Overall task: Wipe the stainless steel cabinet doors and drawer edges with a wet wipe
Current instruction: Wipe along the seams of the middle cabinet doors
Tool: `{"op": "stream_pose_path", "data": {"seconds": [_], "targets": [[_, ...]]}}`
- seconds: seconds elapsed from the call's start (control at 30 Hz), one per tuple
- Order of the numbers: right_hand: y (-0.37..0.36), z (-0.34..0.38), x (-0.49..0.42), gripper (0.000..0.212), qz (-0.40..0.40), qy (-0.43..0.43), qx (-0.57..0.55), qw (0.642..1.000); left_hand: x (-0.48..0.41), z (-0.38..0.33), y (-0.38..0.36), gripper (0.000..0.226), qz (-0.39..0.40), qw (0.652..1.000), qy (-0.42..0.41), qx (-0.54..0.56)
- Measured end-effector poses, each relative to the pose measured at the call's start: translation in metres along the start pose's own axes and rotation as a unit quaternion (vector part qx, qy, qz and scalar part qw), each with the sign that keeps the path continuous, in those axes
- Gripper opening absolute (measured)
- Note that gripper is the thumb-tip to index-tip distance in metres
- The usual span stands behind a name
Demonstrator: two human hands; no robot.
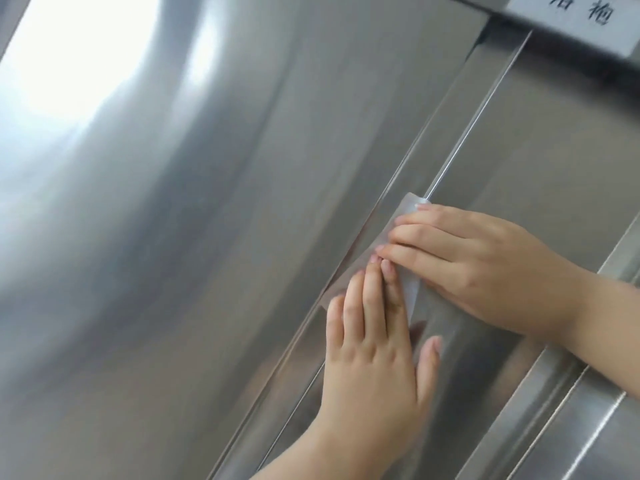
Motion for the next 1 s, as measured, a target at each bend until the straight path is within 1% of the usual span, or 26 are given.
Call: {"op": "stream_pose_path", "data": {"seconds": [0.17, 0.3, 0.43, 0.57, 0.77, 0.9, 1.0], "targets": [[0.014, -0.043, 0.005, 0.032, -0.062, -0.057, 0.008, 0.996, -0.047, -0.031, 0.008, 0.072, -0.01, 1.0, -0.005, -0.021], [0.02, -0.072, 0.009, 0.027, -0.106, -0.056, 0.031, 0.992, -0.071, -0.048, 0.007, 0.072, -0.02, 0.999, -0.025, -0.034], [0.023, -0.095, 0.014, 0.027, -0.123, -0.043, 0.068, 0.989, -0.09, -0.061, 0.005, 0.072, -0.036, 0.998, -0.038, -0.032], [0.03, -0.117, 0.021, 0.024, -0.117, -0.04, 0.106, 0.987, -0.112, -0.07, 0.004, 0.073, -0.053, 0.996, -0.057, -0.045], [0.037, -0.138, 0.024, 0.022, -0.087, -0.059, 0.14, 0.985, -0.135, -0.083, 0.006, 0.069, -0.078, 0.994, -0.054, -0.047], [0.039, -0.146, 0.022, 0.02, -0.073, -0.076, 0.134, 0.985, -0.145, -0.083, 0.008, 0.068, -0.085, 0.992, -0.053, -0.07], [0.039, -0.146, 0.014, 0.017, -0.063, -0.098, 0.114, 0.987, -0.152, -0.081, 0.013, 0.069, -0.083, 0.994, -0.041, -0.066]]}}
Point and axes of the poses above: each hand's wrist, its own x-axis away from the middle knuckle, its own y-axis out of the back of the hand, z = x × y, the point moved 1 cm from there along -x, towards the middle knuckle, and after that the axes turned 6 degrees about y, right-handed, at the moved point
